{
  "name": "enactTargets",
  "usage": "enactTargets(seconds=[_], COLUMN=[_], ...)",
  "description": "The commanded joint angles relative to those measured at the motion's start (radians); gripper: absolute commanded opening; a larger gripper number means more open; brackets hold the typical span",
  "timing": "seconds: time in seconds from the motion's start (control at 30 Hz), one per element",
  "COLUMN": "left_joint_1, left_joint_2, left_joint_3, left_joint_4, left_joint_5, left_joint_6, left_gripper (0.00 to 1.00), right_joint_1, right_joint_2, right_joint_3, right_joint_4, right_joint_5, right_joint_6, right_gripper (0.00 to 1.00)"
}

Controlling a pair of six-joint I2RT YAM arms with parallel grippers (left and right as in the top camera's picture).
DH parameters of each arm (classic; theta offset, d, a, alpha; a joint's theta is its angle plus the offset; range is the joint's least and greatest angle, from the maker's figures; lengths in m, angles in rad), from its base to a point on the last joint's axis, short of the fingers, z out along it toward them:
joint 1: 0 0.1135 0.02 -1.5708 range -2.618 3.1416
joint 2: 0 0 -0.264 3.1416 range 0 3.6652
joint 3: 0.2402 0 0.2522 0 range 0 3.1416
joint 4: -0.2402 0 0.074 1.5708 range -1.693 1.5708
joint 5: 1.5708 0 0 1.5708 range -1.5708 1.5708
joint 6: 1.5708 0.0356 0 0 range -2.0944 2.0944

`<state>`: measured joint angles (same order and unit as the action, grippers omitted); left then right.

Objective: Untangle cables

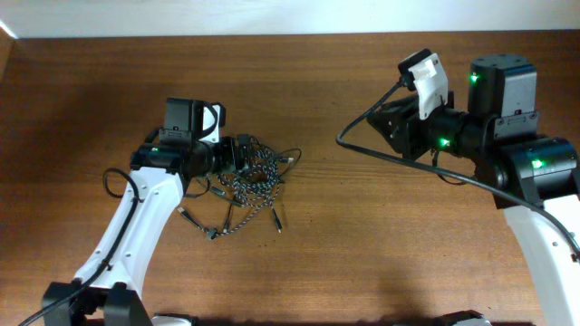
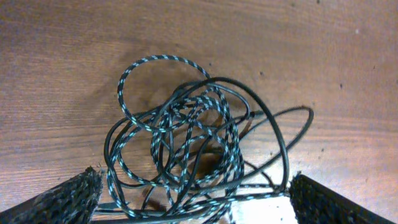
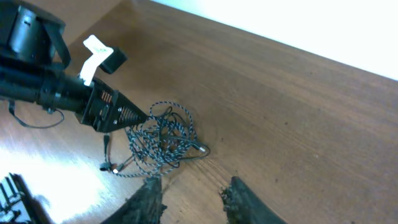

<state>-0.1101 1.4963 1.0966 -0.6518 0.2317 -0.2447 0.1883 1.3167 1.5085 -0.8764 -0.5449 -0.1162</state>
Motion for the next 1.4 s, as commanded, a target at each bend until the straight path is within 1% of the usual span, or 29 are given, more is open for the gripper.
enactTargets(seconds=[0.0,0.03,0.07,0.1,0.13,0.17,0.2,0.27,0.3,0.37,0.47,0.5,0.53,0.57,0.6,0.63,0.67,0.7,0.8,0.87,0.9,0.97,1.03,1.13,1.17,1.2,1.23,1.27,1.37], left_joint_1=[-0.012,-0.069,-0.158,-0.231,-0.259,-0.286,-0.316,-0.317,-0.288,-0.134,0.063,0.115,0.134,0.134,0.134,0.134,0.132,0.132,0.132,0.132,0.132,0.114,0.064,0.033,0.033,0.033,0.033,0.033,0.033], left_joint_2=[0.003,0.015,0.020,0.010,-0.009,-0.047,-0.136,-0.175,-0.171,-0.171,-0.171,-0.171,-0.171,-0.171,-0.171,-0.171,-0.171,-0.171,-0.171,-0.171,-0.171,-0.171,-0.171,-0.171,-0.171,-0.171,-0.171,-0.171,-0.171], left_joint_3=[0.000,0.000,0.000,0.000,0.000,0.000,0.000,-0.002,-0.005,-0.005,-0.005,-0.005,-0.005,-0.005,-0.005,-0.005,-0.005,-0.005,-0.005,-0.005,-0.005,-0.005,-0.005,-0.005,-0.005,-0.005,-0.005,-0.005,-0.005], left_joint_4=[0.011,0.012,0.012,0.005,-0.021,-0.091,-0.227,-0.310,-0.315,-0.293,-0.307,-0.308,-0.308,-0.309,-0.311,-0.311,-0.312,-0.322,-0.382,-0.378,-0.351,-0.218,-0.193,-0.171,-0.171,-0.171,-0.171,-0.168,-0.179], left_joint_5=[-0.011,-0.011,-0.021,-0.061,-0.111,-0.244,-0.450,-0.551,-0.560,-0.436,-0.341,-0.341,-0.344,-0.343,-0.344,-0.343,-0.341,-0.340,-0.290,-0.207,-0.117,0.176,0.224,0.213,0.213,0.213,0.213,0.209,0.072], left_joint_6=[-0.216,-0.269,-0.356,-0.418,-0.452,-0.533,-0.694,-0.757,-0.800,-0.812,-0.703,-0.703,-0.703,-0.703,-0.703,-0.703,-0.703,-0.703,-0.681,-0.681,-0.588,-0.148,-0.028,-0.026,-0.026,-0.026,-0.027,-0.027,-0.031], left_gripper=[0.99,1.00,0.91,0.99,0.99,0.99,0.99,0.99,0.99,0.99,0.99,0.99,0.99,0.99,0.99,0.99,0.99,0.99,0.99,1.00,0.97,0.98,1.00,0.99,0.99,1.00,1.00,1.00,0.99], right_joint_1=[-0.007,-0.007,-0.007,-0.007,-0.007,-0.007,-0.005,-0.005,-0.004,0.002,0.154,0.251,0.346,0.431,0.480,0.515,0.525,0.499,0.297,0.222,0.222,0.222,0.222,0.193,0.191,0.191,0.189,0.174,0.120], right_joint_2=[-0.001,-0.001,-0.001,-0.001,-0.001,0.004,0.032,0.101,0.190,0.390,0.694,0.758,0.805,0.830,0.830,0.830,0.825,0.795,0.382,0.135,0.082,0.046,0.053,0.079,0.106,0.113,0.116,0.135,0.215], right_joint_3=[0.011,0.011,0.011,0.010,0.006,0.006,0.006,0.006,0.006,0.006,0.006,0.006,0.006,0.006,0.006,0.006,0.007,0.018,0.053,0.053,0.053,0.053,0.053,0.053,0.053,0.052,0.052,0.052,0.052], right_joint_4=[-0.003,-0.003,-0.010,-0.029,-0.043,-0.063,-0.079,-0.102,-0.116,-0.122,-0.102,0.012,0.214,0.346,0.395,0.400,0.365,0.313,0.198,0.185,0.175,0.166,0.167,0.114,0.101,0.081,0.069,0.011,-0.055], right_joint_5=[-0.019,0.033,0.070,0.097,0.116,0.138,0.127,0.066,0.010,-0.344,-0.454,-0.448,-0.172,0.061,0.061,0.128,0.187,0.163,-0.249,-0.264,-0.264,-0.264,-0.161,-0.150,-0.151,-0.152,-0.058,-0.045,-0.076], right_joint_6=[0.001,0.001,0.002,0.001,0.001,0.001,0.002,0.002,0.002,0.002,0.071,0.074,0.318,0.435,0.435,0.435,0.435,0.435,0.216,0.206,0.182,0.187,0.454,0.772,0.771,0.739,0.836,1.126,1.281], right_gripper=[0.44,0.50,0.51,0.56,0.58,0.60,0.75,0.99,0.99,0.99,0.90,0.90,0.91,0.84,0.70,0.31,0.04,0.04,0.04,0.04,0.04,0.04,0.04,0.04,0.11,0.10,0.04,0.04,0.04])
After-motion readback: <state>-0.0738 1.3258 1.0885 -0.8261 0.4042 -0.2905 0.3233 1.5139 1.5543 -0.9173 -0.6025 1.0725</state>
